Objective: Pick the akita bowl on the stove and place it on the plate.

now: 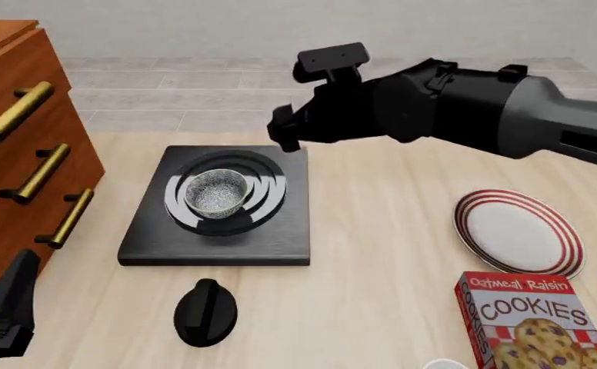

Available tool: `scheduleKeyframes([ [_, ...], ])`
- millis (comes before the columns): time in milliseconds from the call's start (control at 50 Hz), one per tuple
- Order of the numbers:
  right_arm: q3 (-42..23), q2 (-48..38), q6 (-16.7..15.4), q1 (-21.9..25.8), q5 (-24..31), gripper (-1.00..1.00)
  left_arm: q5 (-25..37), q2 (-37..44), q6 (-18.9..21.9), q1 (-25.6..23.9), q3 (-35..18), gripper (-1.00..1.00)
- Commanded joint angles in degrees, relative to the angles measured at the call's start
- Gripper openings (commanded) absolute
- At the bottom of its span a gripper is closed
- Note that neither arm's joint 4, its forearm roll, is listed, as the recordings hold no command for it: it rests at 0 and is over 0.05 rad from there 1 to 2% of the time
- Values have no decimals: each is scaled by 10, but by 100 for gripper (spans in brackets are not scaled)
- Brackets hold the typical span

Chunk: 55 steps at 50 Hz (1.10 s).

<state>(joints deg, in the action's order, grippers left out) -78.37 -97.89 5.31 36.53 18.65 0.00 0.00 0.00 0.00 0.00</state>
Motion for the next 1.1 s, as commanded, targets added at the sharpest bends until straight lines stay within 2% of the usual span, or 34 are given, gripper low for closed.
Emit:
scheduleKeyframes([
  [20, -18, -45, 1, -11, -14, 100, 0, 0, 0, 0, 0, 100],
  [1100, -66, -137, 22, 22, -48, 100, 0, 0, 0, 0, 0, 100],
])
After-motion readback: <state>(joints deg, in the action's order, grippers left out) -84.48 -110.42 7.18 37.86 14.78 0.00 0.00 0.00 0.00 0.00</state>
